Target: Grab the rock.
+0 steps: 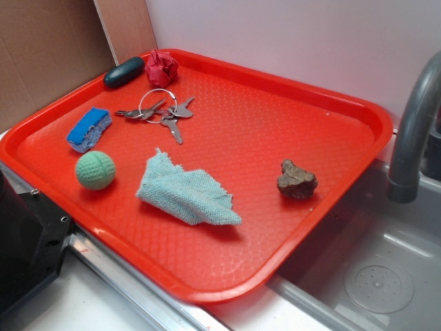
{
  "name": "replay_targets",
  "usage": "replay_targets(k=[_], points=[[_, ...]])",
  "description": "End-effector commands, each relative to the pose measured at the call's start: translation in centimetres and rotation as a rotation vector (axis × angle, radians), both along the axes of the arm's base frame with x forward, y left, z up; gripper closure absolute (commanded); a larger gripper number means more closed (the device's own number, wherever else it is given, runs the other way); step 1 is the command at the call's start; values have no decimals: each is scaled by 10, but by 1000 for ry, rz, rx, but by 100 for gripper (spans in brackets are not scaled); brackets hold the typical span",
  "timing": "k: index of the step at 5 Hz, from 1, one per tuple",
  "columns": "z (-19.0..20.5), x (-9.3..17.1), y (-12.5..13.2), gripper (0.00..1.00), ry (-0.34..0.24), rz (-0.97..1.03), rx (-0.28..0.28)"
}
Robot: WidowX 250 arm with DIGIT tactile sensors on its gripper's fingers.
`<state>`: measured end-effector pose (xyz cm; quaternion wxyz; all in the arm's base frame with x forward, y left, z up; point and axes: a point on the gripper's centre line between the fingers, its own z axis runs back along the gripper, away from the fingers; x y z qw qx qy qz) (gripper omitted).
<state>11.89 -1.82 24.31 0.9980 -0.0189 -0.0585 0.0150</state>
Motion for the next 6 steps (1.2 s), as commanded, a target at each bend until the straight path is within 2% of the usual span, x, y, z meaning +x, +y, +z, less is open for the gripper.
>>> replay_targets(k=[1,2,3,6], points=[[0,0,0,0,0,0,0],[-13,47,-50,0,-78,-248,55],[-32,81,-109,0,-43,-503,124],[-32,81,-109,0,-43,-503,124]])
